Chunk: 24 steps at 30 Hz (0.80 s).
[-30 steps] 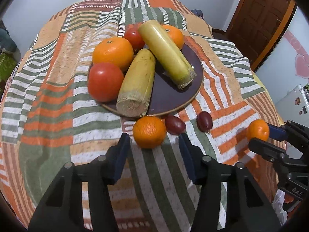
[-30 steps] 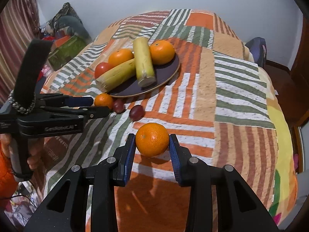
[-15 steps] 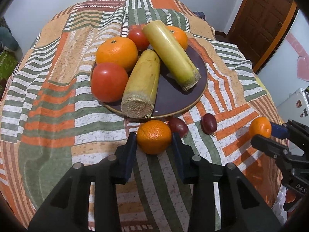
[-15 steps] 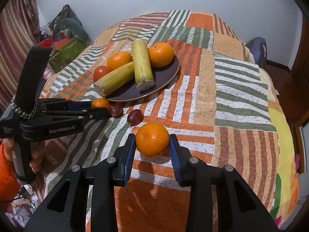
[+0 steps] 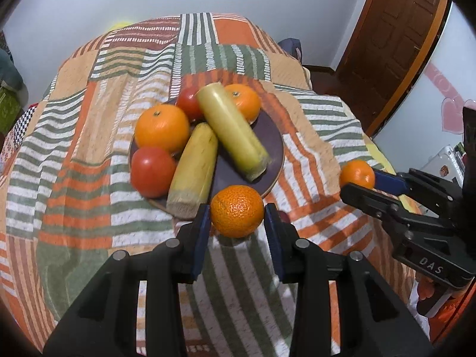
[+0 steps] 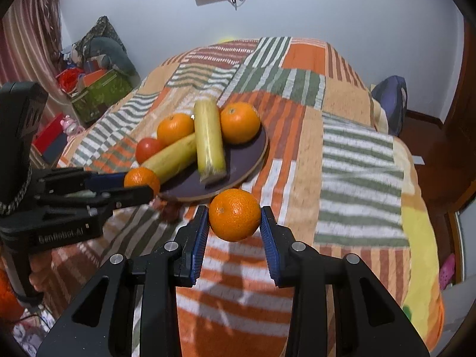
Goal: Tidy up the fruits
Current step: 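Place both tangerines on the purple plate and open both tools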
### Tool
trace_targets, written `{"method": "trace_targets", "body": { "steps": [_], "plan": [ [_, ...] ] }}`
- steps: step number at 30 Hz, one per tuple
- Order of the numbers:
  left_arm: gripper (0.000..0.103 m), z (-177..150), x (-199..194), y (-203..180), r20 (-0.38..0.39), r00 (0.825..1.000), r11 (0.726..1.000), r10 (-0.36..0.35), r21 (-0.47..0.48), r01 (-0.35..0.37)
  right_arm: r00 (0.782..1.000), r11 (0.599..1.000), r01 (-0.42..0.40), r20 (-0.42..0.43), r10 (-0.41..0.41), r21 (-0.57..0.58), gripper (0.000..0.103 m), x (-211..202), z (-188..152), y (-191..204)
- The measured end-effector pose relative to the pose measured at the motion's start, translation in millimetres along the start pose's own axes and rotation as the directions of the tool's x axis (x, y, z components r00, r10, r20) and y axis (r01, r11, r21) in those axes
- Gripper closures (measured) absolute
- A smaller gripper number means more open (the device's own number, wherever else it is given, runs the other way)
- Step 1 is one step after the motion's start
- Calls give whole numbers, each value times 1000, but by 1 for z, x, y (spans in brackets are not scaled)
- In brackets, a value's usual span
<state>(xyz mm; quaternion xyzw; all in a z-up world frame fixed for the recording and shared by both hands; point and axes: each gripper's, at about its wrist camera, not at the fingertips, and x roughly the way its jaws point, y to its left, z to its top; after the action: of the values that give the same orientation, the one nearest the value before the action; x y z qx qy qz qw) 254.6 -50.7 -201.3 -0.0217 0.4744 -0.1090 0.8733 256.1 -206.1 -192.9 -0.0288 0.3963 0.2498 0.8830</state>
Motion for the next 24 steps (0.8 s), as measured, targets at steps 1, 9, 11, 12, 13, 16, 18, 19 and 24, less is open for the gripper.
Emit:
{"method": "trace_targets", "body": {
  "steps": [1,9,11,12,13,16,18,19,24],
  "plan": [
    [66,2,1,-1,0,1000,1000,-1,0,1,1000,1000,1,4,-1,-4,71,2,4,0],
    [66,12,20,-4,-5,1000,1000,-26,-14,26,1000,1000,-8,-3,8,-13,71,31,25,-4],
    [66,12,24,-5,-7,1000,1000,-21,0,21,1000,1000,-13,-11,13,-13,71,40,28,-5],
    [66,13,27,-5,-9,1000,1000,-18,7,18,1000,1000,-13,-14,13,-15,71,42,28,-5],
    [66,13,29,-5,-10,1000,1000,-17,9,17,1000,1000,-12,-19,12,-16,71,47,30,-5],
    [66,14,34,-2,-12,1000,1000,-18,2,18,999,1000,-13,-33,13,-14,71,59,33,-7],
    [66,14,37,1,-15,999,1000,-29,-11,29,999,1000,-9,-39,9,-13,71,64,35,-6],
    [66,14,37,2,-16,999,999,-31,-15,31,999,1000,-8,-43,8,-16,71,67,35,-6],
    [66,16,38,-1,-3,999,999,-40,-4,40,998,1000,-17,-60,16,-14,71,77,36,-7]
  ]
}}
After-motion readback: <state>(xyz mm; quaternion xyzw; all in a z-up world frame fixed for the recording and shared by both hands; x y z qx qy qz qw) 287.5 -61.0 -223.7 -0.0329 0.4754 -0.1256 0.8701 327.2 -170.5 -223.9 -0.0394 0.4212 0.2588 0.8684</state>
